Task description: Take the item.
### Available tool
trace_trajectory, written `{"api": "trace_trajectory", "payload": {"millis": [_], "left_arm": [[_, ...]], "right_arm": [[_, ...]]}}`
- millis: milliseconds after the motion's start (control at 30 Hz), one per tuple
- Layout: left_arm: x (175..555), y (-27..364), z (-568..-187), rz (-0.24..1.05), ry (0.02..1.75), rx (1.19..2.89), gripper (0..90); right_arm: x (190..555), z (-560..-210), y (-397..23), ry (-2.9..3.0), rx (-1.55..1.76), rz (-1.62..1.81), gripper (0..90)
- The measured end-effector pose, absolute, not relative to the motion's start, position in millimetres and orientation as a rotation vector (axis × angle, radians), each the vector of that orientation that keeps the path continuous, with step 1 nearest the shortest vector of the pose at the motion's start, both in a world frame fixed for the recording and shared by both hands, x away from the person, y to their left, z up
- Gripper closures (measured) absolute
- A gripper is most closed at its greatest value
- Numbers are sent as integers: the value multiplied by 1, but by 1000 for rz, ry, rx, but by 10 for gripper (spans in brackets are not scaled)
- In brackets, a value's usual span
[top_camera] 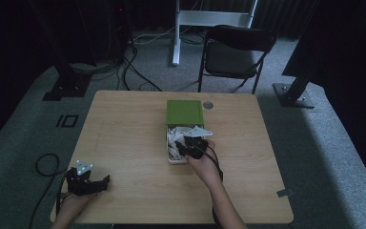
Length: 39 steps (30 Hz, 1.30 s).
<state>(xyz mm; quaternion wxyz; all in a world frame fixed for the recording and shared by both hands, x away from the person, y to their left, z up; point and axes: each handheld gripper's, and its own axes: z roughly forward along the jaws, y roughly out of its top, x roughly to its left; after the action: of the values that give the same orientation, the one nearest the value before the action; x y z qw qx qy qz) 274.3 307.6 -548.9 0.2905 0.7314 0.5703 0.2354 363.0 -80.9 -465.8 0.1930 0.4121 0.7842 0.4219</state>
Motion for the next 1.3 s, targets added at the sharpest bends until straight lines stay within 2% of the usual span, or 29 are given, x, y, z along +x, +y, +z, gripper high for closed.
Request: {"api": "trace_trajectory", "payload": {"millis": [500, 933, 1300], "left_arm": [[274, 308, -549, 628, 1520, 1952, 27], [274, 308, -549, 628, 1521, 1951, 27], [274, 307, -549, 627, 1522, 1949, 27]], "right_arm": [[356, -437, -93, 2184, 1091, 1238, 630], [362, -415, -136, 2073, 1146, 1234, 644], [371, -418, -180, 1995, 1238, 1187, 647]]}}
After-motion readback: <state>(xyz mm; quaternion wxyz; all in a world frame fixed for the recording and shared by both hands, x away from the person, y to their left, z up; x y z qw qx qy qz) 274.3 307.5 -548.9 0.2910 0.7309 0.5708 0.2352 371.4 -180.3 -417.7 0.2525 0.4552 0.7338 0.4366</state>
